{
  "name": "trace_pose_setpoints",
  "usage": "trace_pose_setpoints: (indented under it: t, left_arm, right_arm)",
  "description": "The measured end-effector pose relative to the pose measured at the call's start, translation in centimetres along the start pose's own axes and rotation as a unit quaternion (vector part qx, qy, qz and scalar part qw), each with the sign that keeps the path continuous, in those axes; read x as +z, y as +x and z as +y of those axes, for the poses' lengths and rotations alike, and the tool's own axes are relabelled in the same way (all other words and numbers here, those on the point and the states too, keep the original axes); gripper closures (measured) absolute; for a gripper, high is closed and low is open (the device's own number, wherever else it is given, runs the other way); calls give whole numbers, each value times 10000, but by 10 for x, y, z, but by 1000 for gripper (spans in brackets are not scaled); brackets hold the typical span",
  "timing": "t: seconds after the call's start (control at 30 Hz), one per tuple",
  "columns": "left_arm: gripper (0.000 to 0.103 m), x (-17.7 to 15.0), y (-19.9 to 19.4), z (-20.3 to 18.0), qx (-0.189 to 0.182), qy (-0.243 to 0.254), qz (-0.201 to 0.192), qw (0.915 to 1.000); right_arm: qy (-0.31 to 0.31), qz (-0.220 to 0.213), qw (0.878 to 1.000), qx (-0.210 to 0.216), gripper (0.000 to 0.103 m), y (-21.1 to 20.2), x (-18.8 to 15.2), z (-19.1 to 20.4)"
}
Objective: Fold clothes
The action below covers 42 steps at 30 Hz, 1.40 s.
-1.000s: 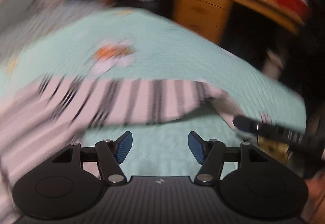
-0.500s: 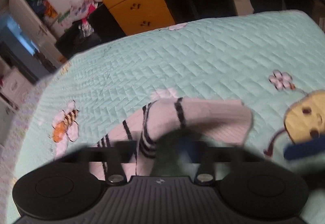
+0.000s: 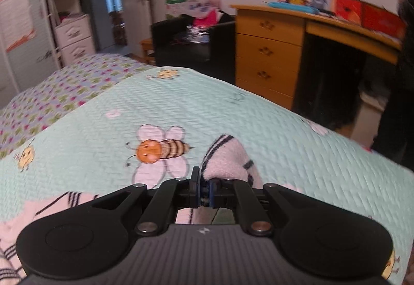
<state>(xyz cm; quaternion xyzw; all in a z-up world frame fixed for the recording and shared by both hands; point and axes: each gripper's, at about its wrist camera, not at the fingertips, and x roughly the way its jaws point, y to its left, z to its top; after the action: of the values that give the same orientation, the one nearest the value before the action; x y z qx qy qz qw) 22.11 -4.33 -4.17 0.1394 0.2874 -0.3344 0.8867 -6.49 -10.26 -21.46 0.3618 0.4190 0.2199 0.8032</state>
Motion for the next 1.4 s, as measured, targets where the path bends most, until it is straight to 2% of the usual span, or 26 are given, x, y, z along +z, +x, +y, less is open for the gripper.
trace_pose_setpoints:
  t: [0.1, 0.13, 0.2, 0.23, 0.3, 0.4, 0.47, 0.53, 0.67, 0.73, 0.83, 0.97, 1.07, 1.2, 1.4]
  left_arm:
    - [98, 1, -6, 12, 11, -244, 51, 9997]
    - [98, 1, -9, 17, 5, -340, 56, 9994]
    - [98, 0, -14, 26, -7, -531, 65, 9986]
    - [98, 0, -16, 31, -13, -626, 69, 9980]
    - [98, 0, -25, 44, -50, -875, 5, 9962]
    - [98, -2, -51, 74, -72, -1291, -235, 9913]
    - [98, -4, -70, 99, -72, -1608, -432, 9860]
    - [98, -12, -97, 129, -11, -1942, -683, 9786]
    - [98, -35, -155, 194, 227, -2595, -1229, 9576]
    - [98, -54, -184, 227, 384, -2946, -1512, 9428]
    - [98, -88, -208, 267, 637, -3284, -1549, 9296]
    - [98, -134, -204, 291, 844, -3525, -1108, 9254]
    - [98, -171, -207, 296, 912, -3845, -1085, 9122]
    - [98, -207, -212, 300, 765, -4192, -1050, 8985]
    - [97, -224, -219, 285, 394, -4352, -1096, 8928]
  right_arm:
    - [258, -12, 9997, 48, 47, 11, 6, 1]
    - [261, -18, 9997, 30, 52, 14, 7, 1]
    - [267, -30, 9996, -13, 76, 19, 10, 3]
    - [312, -42, 9995, -91, 94, 20, 9, 2]
    - [380, -87, 9990, -196, 94, 19, 8, 2]
    - [-276, -187, 9974, -639, 94, 16, 5, 31]
    - [-961, -255, 9902, -983, 94, 16, 4, 62]
    - [-1731, -293, 9768, -1229, 94, 18, 0, 97]
    - [-3143, -155, 9374, -1493, 94, 36, -15, 161]
    - [-3619, 75, 9194, -1539, 94, 53, -22, 179]
    - [-4082, 436, 8966, -1660, 94, 81, -32, 192]
    - [-4223, 789, 8837, -1859, 94, 106, -40, 198]
    - [-4415, 970, 8657, -2149, 94, 108, -45, 201]
    - [-4420, 1096, 8604, -2289, 94, 112, -44, 199]
    - [-4438, 1117, 8554, -2425, 94, 108, -41, 196]
